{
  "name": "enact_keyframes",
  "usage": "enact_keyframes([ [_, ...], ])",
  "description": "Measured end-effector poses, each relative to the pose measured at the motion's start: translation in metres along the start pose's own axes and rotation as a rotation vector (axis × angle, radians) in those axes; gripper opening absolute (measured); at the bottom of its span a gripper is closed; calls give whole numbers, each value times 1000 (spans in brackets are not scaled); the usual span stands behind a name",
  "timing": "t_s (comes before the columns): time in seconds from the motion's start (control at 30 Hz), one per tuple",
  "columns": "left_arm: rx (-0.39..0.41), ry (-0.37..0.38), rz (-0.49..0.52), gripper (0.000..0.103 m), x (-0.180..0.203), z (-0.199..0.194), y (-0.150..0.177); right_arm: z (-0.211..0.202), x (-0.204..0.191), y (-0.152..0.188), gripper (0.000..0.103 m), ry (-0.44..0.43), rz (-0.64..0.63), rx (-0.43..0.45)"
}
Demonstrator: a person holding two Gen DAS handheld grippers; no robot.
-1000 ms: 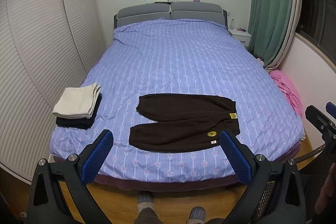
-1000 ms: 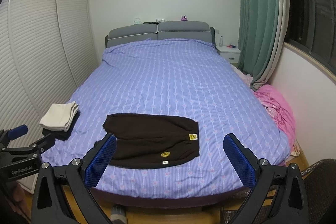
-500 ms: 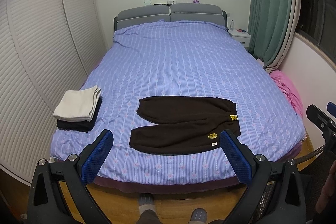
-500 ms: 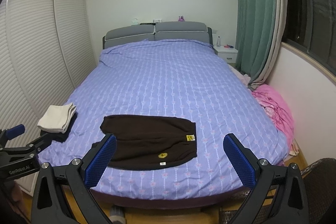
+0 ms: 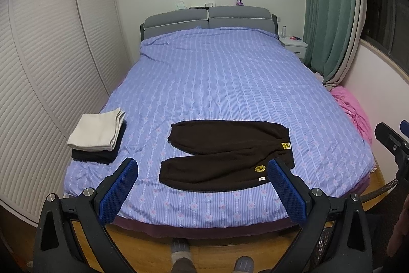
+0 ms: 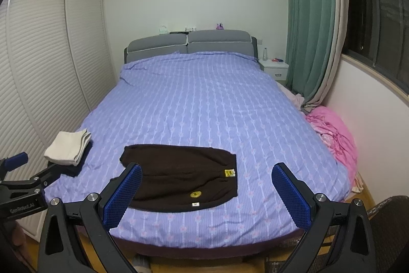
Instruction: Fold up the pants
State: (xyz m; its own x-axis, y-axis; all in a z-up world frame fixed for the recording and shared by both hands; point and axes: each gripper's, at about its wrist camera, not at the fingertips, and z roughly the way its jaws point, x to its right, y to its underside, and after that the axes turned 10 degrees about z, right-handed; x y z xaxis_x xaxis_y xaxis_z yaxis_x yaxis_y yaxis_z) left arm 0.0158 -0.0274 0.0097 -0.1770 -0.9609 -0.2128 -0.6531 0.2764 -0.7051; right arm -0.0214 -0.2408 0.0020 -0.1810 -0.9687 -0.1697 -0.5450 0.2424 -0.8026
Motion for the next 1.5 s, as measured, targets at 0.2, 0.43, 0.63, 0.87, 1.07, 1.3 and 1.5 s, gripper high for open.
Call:
enact_keyframes([
  [0.2,7,-10,-1,103,7,-3,-1,1,5,-2,102,-4,-8,15],
  [0.43,5,-16,-4,103,16,-3,-3,3,19,-5,102,-4,1,13],
  [0.63,3,-18,-3,103,18,-4,-4,3,27,-7,102,-7,-7,16],
  [0.87,5,-32,1,103,26,-6,-5,1,29,-9,102,-16,-14,28],
  [1.07,-10,-37,3,103,27,-5,-11,5,31,-11,102,-27,-12,14],
  [1.3,-17,-36,20,103,26,-2,-22,9,34,-19,102,-34,4,6],
  [1.5,-19,-23,33,103,27,10,-34,16,37,-24,102,-16,24,7],
])
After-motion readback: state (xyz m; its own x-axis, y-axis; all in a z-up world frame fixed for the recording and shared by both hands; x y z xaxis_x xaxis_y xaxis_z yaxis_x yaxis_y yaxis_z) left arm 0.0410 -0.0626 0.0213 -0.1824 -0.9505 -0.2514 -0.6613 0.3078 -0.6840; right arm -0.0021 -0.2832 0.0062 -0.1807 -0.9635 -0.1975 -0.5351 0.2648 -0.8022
